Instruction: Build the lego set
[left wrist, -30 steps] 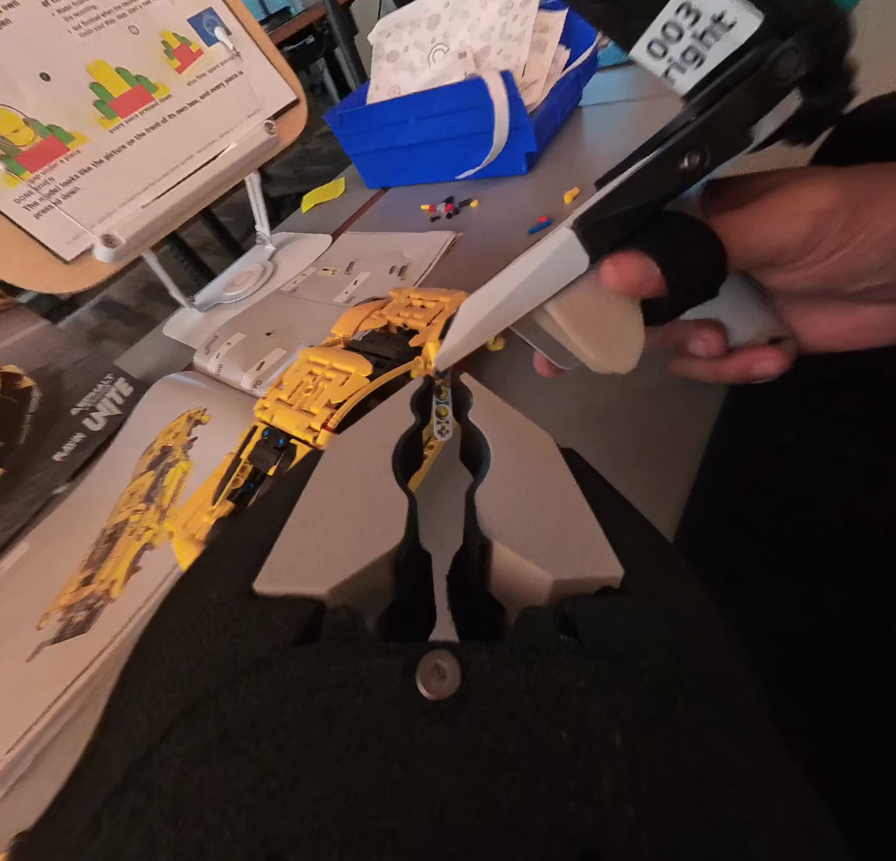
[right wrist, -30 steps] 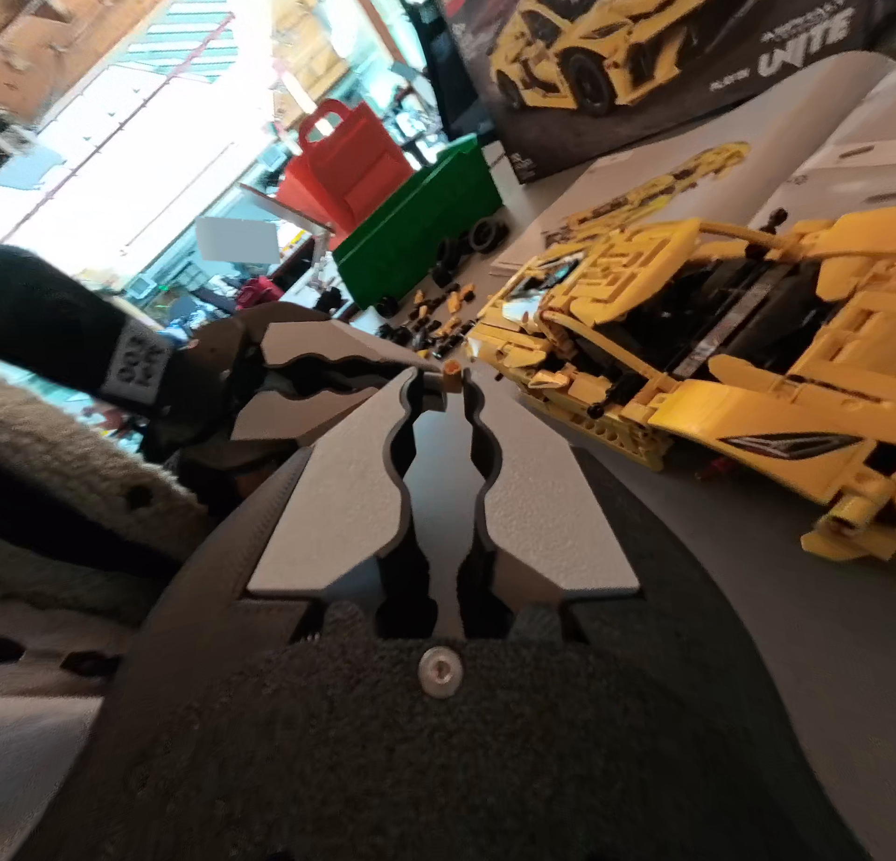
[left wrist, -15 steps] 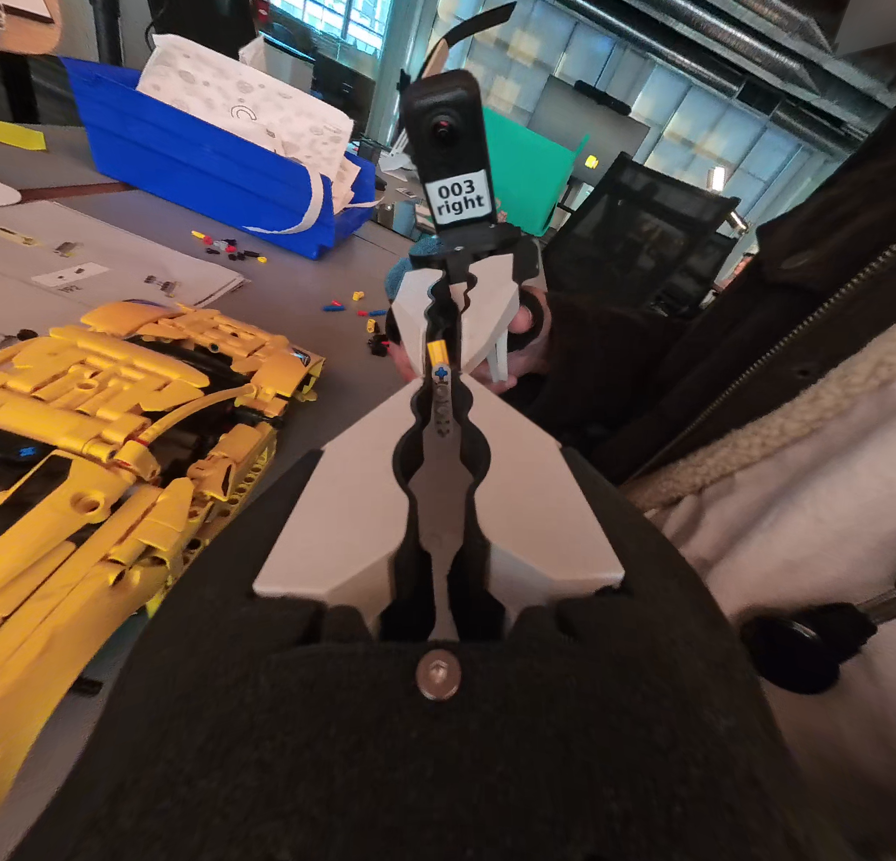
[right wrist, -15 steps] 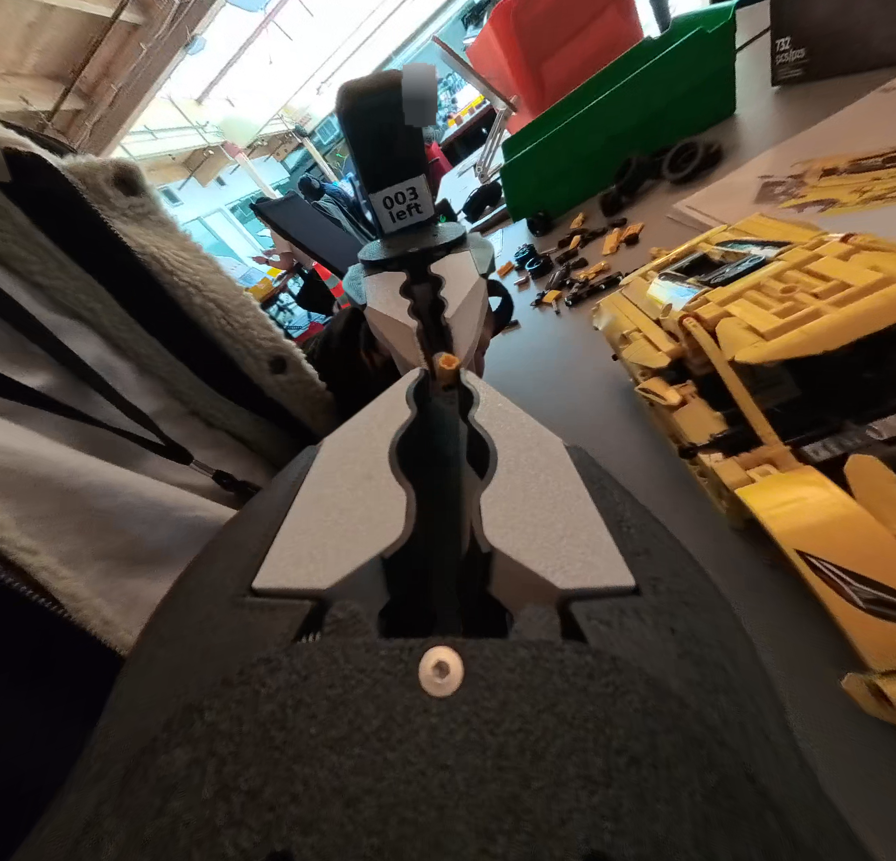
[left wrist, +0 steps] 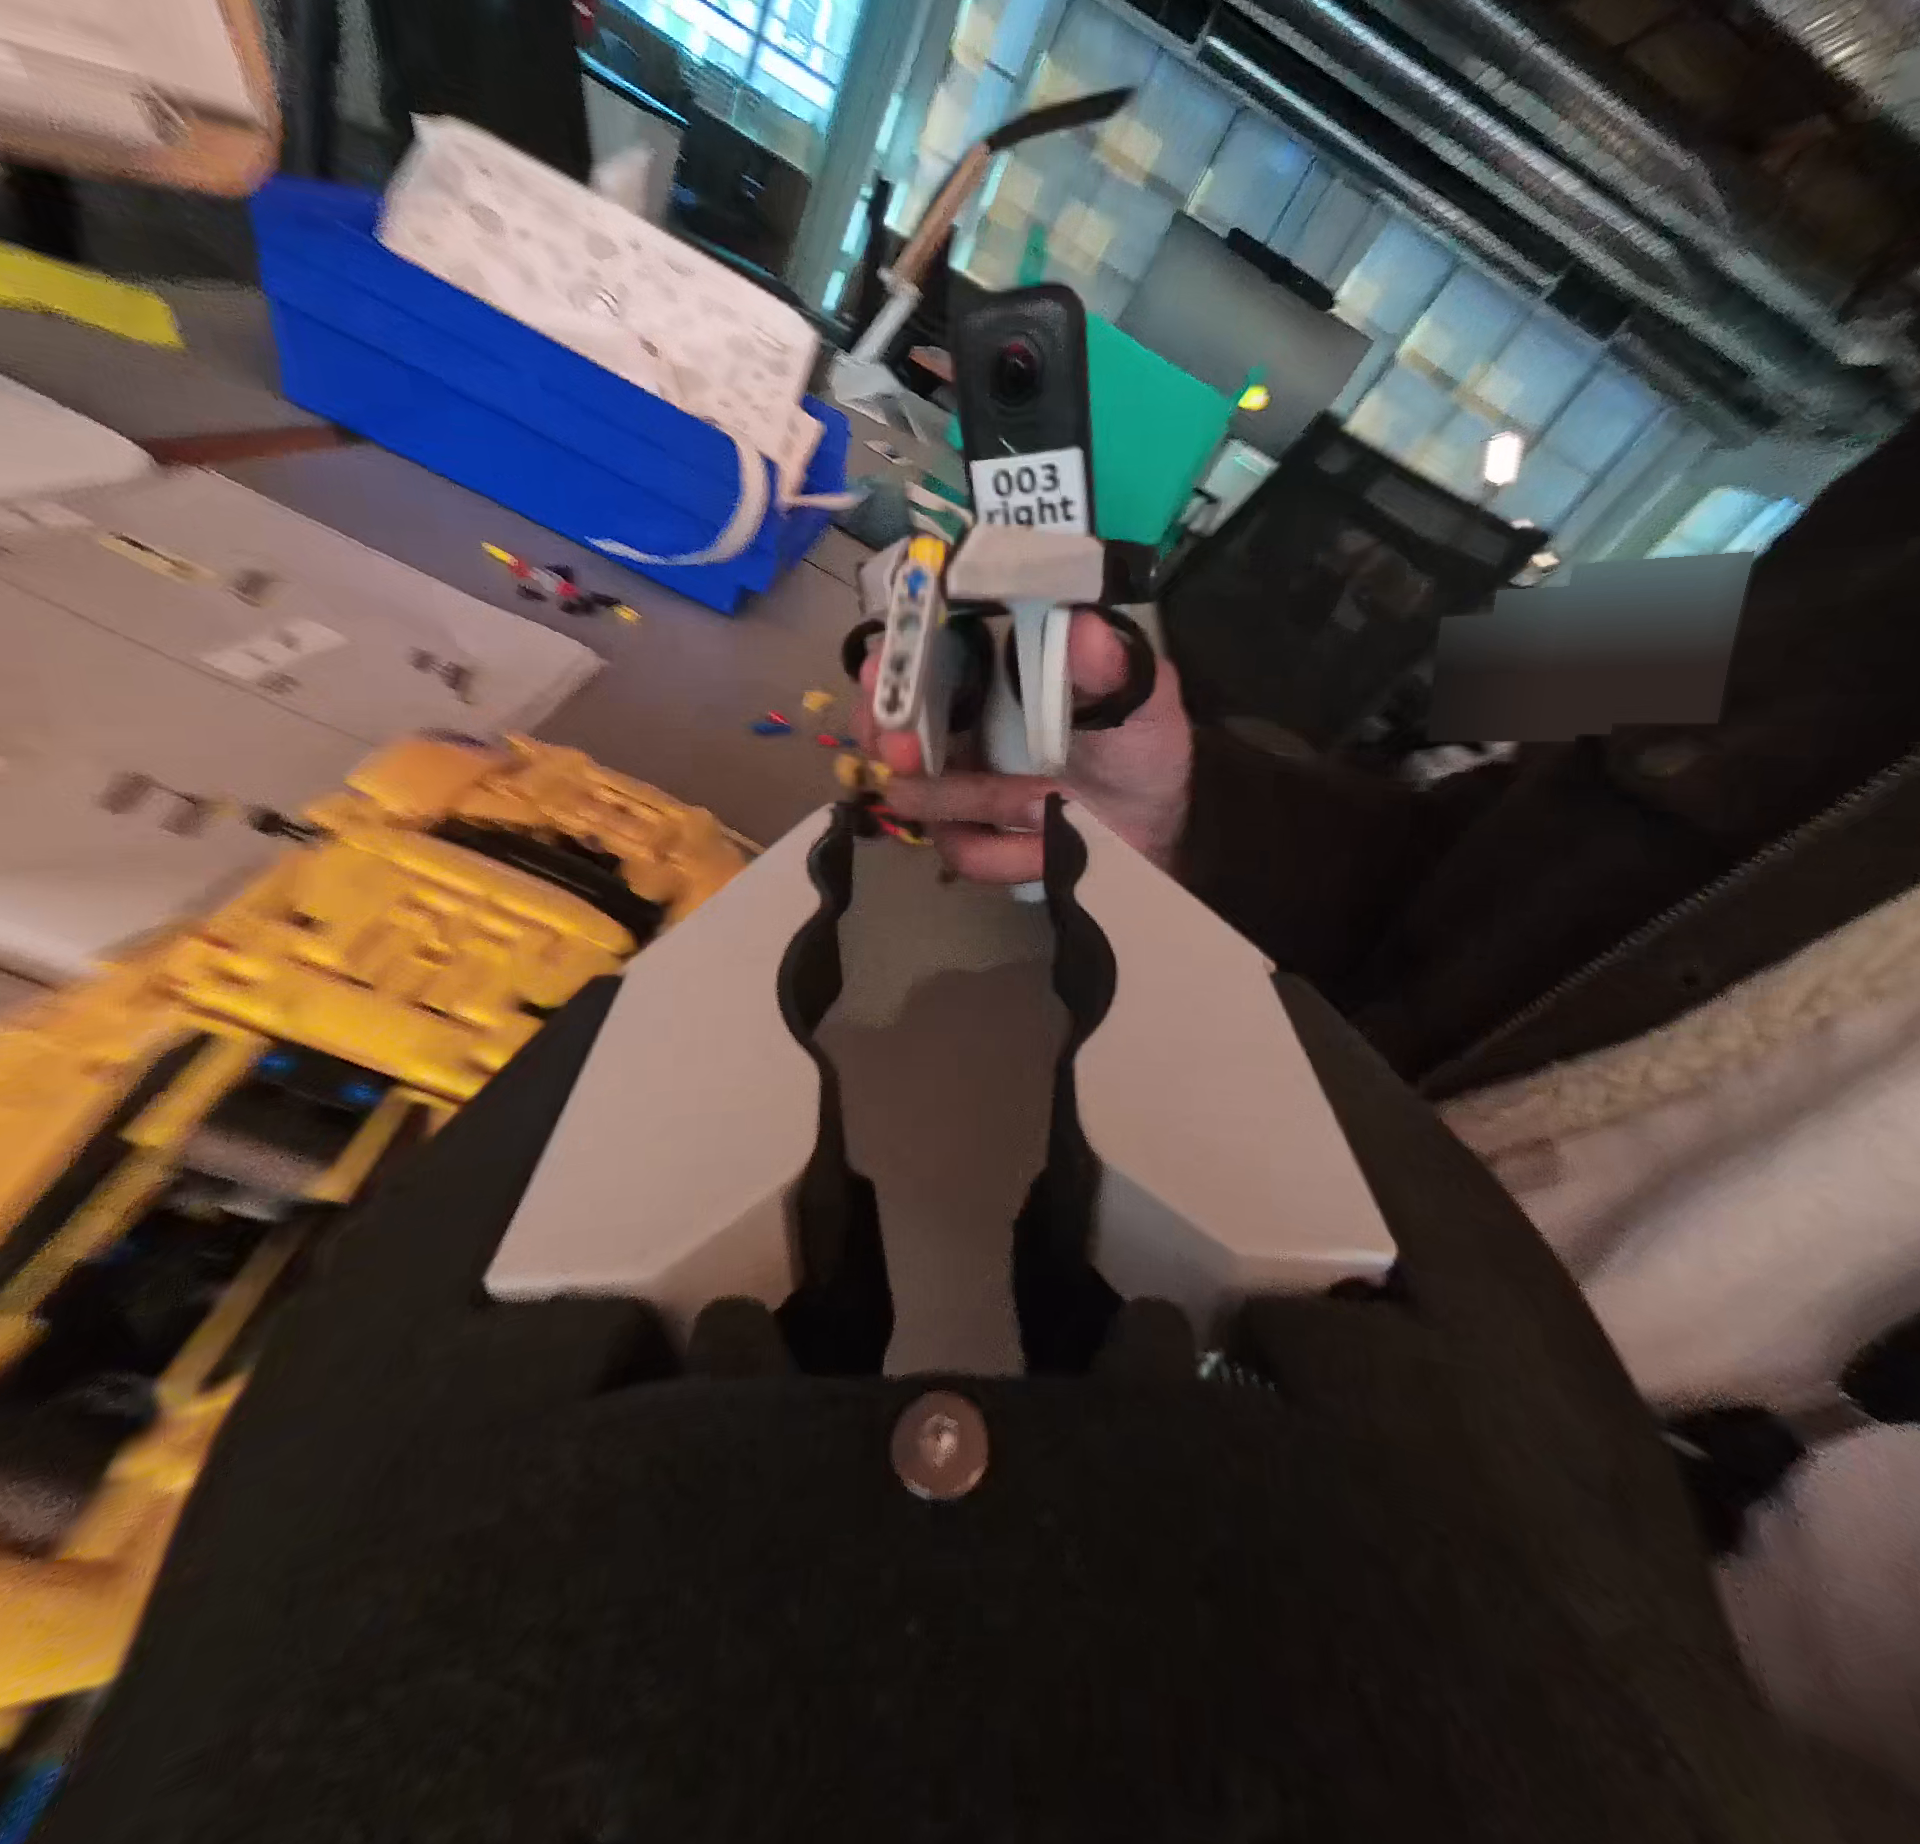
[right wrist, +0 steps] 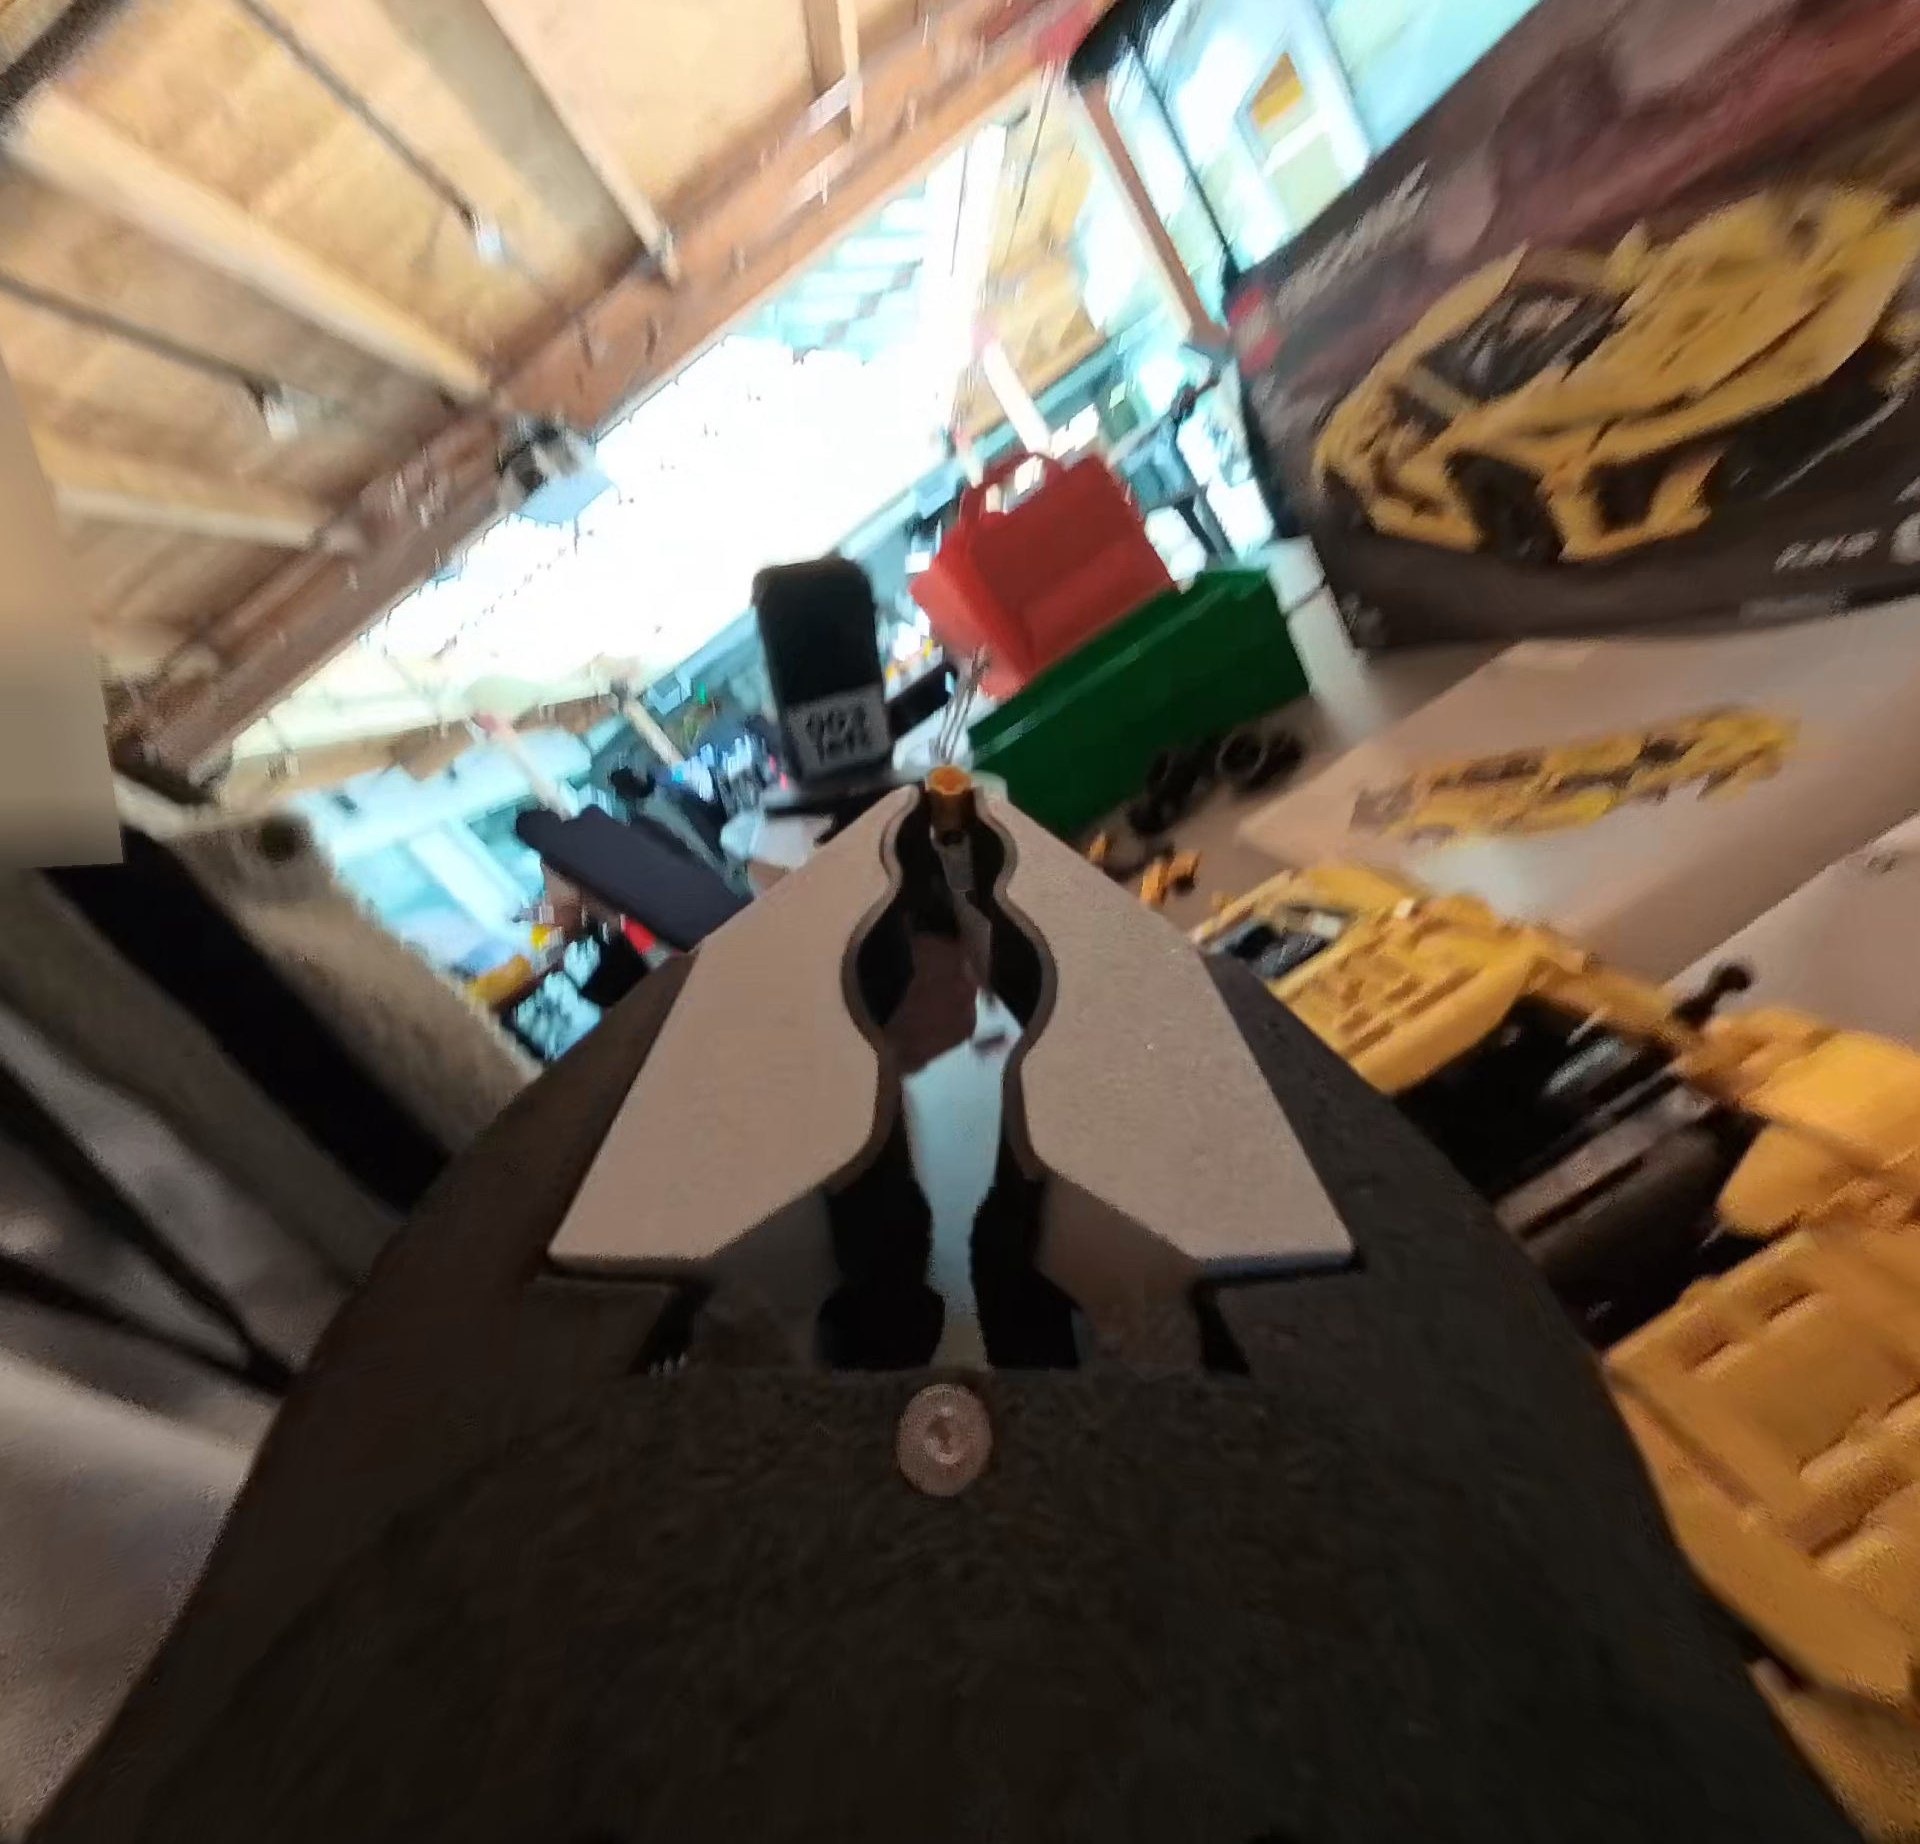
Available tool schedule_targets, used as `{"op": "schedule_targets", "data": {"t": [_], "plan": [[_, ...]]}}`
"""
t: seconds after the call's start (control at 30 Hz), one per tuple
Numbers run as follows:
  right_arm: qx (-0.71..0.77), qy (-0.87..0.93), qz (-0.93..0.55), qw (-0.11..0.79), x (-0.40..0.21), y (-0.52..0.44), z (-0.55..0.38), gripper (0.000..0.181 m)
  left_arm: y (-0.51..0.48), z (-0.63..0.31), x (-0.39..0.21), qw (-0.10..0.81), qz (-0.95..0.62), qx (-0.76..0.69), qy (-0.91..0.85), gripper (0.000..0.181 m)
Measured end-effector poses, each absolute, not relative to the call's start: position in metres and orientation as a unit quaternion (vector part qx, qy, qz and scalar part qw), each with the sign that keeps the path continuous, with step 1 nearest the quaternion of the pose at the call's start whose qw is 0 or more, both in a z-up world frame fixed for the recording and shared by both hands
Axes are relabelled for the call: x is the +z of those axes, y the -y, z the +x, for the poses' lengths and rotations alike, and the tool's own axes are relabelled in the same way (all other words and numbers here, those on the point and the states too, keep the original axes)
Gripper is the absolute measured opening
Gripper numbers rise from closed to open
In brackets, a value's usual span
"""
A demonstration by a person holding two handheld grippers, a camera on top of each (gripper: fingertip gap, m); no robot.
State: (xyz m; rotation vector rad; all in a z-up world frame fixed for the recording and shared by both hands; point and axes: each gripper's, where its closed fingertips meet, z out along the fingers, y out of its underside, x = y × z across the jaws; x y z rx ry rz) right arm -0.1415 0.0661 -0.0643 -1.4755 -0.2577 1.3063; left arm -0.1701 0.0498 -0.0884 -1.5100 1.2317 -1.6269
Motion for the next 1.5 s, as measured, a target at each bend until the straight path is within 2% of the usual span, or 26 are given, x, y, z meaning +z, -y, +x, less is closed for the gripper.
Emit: {"op": "schedule_targets", "data": {"t": [0.07,0.13,0.3,0.37,0.53,0.67,0.9,1.03,1.2,1.3,1.37,1.5], "plan": [[0.57,0.072,-0.598,0.559,-0.051,-0.084,-0.129,0.005,-0.069,-0.166,-0.082,0.345,-0.569,-0.573,-0.477,0.036],[0.606,0.045,-0.568,0.555,-0.047,-0.095,-0.125,0.005,-0.08,-0.16,-0.078,0.355,-0.565,-0.578,-0.469,0.036],[0.677,-0.03,-0.517,0.522,-0.065,-0.099,-0.127,0.005,-0.089,-0.154,-0.08,0.308,-0.549,-0.676,-0.383,0.035],[0.699,-0.031,-0.509,0.501,-0.066,-0.097,-0.132,0.005,-0.086,-0.155,-0.08,0.295,-0.538,-0.69,-0.383,0.029],[0.671,0.007,-0.547,0.501,-0.076,-0.097,-0.148,0.005,-0.082,-0.154,-0.081,0.283,-0.532,-0.704,-0.377,0.026],[0.657,0.023,-0.559,0.505,-0.079,-0.096,-0.153,0.005,-0.085,-0.155,-0.085,0.266,-0.539,-0.714,-0.36,0.007],[0.578,0.065,-0.587,0.564,-0.08,-0.097,-0.154,0.006,-0.085,-0.155,-0.086,0.248,-0.546,-0.722,-0.345,0.007],[0.595,0.054,-0.581,0.552,-0.081,-0.097,-0.155,0.005,-0.085,-0.156,-0.087,0.245,-0.546,-0.723,-0.346,0.006],[0.665,0.034,-0.559,0.494,-0.08,-0.093,-0.157,0.006,-0.083,-0.159,-0.085,0.255,-0.542,-0.715,-0.362,0.007],[0.626,0.075,-0.587,0.508,-0.08,-0.09,-0.151,0.008,-0.079,-0.159,-0.088,0.259,-0.547,-0.7,-0.379,0.007],[0.574,0.061,-0.61,0.544,-0.076,-0.098,-0.119,0.018,-0.078,-0.159,-0.099,0.274,-0.564,-0.663,-0.409,0.007],[0.337,-0.064,-0.733,0.588,-0.113,-0.126,-0.013,0.031,-0.06,-0.152,-0.154,0.279,-0.622,-0.478,-0.555,0.007]]}}
